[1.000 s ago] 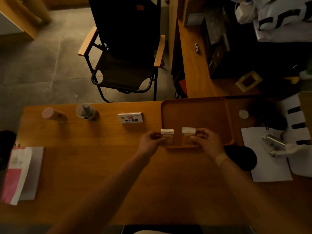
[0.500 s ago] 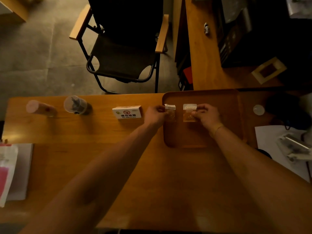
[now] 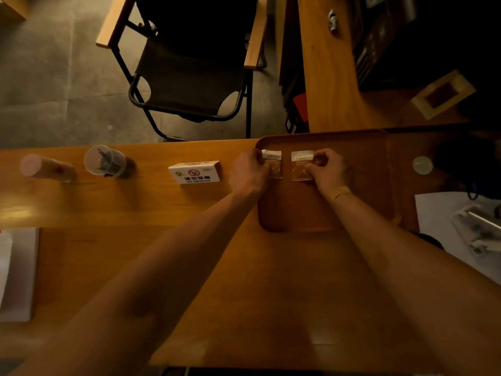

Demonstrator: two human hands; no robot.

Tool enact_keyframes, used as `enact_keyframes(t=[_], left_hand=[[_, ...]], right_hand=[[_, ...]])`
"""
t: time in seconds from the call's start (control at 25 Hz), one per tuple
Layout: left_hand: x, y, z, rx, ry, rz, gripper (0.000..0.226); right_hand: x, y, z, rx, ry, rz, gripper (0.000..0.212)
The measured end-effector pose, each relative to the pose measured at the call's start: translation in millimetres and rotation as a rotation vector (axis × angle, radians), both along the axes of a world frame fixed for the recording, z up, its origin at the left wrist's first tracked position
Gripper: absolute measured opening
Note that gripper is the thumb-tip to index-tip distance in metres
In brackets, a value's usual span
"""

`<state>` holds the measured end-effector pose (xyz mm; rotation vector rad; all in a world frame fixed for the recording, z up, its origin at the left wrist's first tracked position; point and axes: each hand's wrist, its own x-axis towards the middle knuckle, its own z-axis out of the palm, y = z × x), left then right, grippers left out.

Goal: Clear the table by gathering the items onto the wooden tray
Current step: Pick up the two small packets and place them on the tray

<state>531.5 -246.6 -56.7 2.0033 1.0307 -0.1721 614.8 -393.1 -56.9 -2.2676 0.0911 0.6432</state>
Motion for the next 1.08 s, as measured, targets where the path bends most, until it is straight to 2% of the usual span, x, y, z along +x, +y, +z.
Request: enact_keyframes(t=[0.16, 0.32, 0.48, 0.56, 0.72, 1.08], left_hand=[[-3.0, -5.7, -4.6, 0.084, -0.005, -0.028, 0.028], [-11.9, -12.7, -1.9, 0.142, -0.083, -0.06, 0.037], [-43.3, -21.8, -9.8, 0.542, -0.112, -0.619, 0.062], [-57.0, -23.8, -16.6, 0.608, -0.056, -0.779, 0.067], [-67.9, -23.3, -29.9, 0.636, 0.045, -0.852, 0.068], [-52.0, -25.0, -23.1, 0.666, 0.142, -0.834, 0.069]], right_hand=[[-2.4, -2.1, -5.9, -0.06, -0.099, 0.033, 0.032], [-14.3, -5.9, -7.1, -0.062, -0.224, 0.057, 0.036], [-46.1, -21.6, -12.1, -0.243, -0.448, 0.376, 0.042], [-59.0, -28.4, -16.8, -0.381, -0.443, 0.558, 0.055], [-66.4, -36.6, -27.9, -0.488, -0.375, 0.728, 0.067], [-55.8, -30.6, -25.5, -0.492, -0.334, 0.731, 0.063]])
